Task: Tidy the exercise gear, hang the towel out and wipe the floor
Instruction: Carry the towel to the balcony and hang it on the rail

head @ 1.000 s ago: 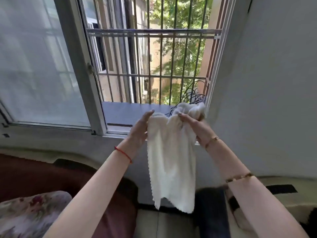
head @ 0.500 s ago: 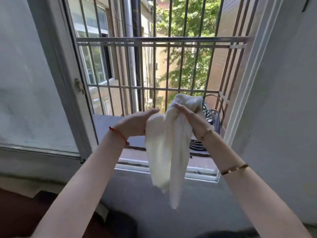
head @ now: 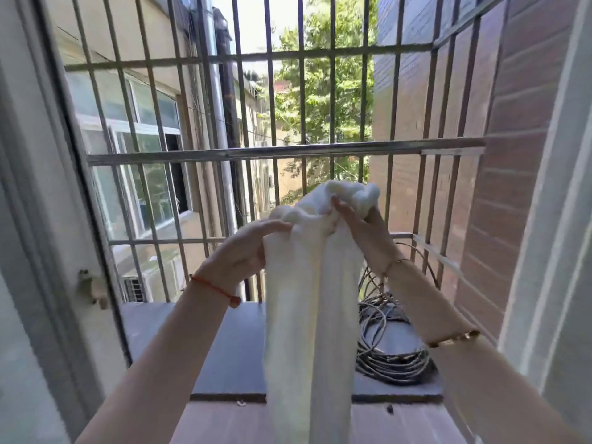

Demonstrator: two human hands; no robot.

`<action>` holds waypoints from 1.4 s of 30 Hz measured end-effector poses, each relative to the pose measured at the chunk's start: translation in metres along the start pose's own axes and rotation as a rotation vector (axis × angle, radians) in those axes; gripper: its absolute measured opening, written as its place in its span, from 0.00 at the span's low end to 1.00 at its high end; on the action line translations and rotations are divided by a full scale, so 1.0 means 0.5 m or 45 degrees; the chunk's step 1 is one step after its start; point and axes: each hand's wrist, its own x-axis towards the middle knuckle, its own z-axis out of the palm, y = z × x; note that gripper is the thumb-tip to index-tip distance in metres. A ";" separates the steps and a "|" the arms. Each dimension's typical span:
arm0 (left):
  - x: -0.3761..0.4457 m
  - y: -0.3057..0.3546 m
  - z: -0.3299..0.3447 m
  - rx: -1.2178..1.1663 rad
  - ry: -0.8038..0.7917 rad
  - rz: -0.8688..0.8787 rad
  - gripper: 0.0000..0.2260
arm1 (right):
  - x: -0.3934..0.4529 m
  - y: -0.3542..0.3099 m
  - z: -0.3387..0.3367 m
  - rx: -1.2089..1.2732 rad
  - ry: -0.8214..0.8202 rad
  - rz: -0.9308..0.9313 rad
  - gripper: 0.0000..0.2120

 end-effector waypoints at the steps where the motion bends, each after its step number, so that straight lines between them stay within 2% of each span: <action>1: 0.019 0.016 -0.005 0.007 0.010 0.077 0.17 | 0.027 -0.008 0.001 -0.070 0.019 -0.067 0.07; 3: 0.056 0.049 -0.005 -0.017 0.037 0.216 0.15 | 0.078 -0.033 0.005 -0.181 0.043 -0.168 0.05; 7: 0.134 0.119 -0.006 -0.043 0.106 0.462 0.19 | 0.171 -0.092 0.008 -0.191 0.025 -0.308 0.03; 10: 0.186 0.174 -0.004 -0.048 0.087 0.600 0.19 | 0.241 -0.124 0.007 -0.261 0.022 -0.364 0.08; 15: 0.271 0.239 -0.009 -0.079 0.208 0.648 0.15 | 0.336 -0.150 0.001 -0.310 0.008 -0.369 0.14; 22: 0.378 0.272 -0.054 0.039 0.339 0.635 0.29 | 0.472 -0.116 -0.030 -0.387 0.063 -0.309 0.18; 26: 0.433 0.278 -0.079 0.096 0.473 0.685 0.21 | 0.546 -0.091 -0.045 -0.520 0.053 -0.299 0.24; 30: 0.485 0.284 -0.109 0.183 0.594 0.744 0.11 | 0.608 -0.069 -0.051 -0.614 0.041 -0.363 0.22; 33: 0.517 0.286 -0.142 0.407 0.782 0.745 0.05 | 0.635 -0.051 -0.059 -0.746 0.103 -0.356 0.19; 35: 0.529 0.280 -0.174 0.672 0.875 0.668 0.08 | 0.653 -0.031 -0.073 -0.938 0.081 -0.236 0.19; 38: 0.529 0.260 -0.214 1.040 0.866 0.513 0.11 | 0.654 -0.013 -0.088 -1.131 0.070 -0.066 0.18; 42: 0.524 0.238 -0.233 1.358 0.980 0.533 0.14 | 0.652 0.000 -0.097 -1.138 0.227 -0.086 0.20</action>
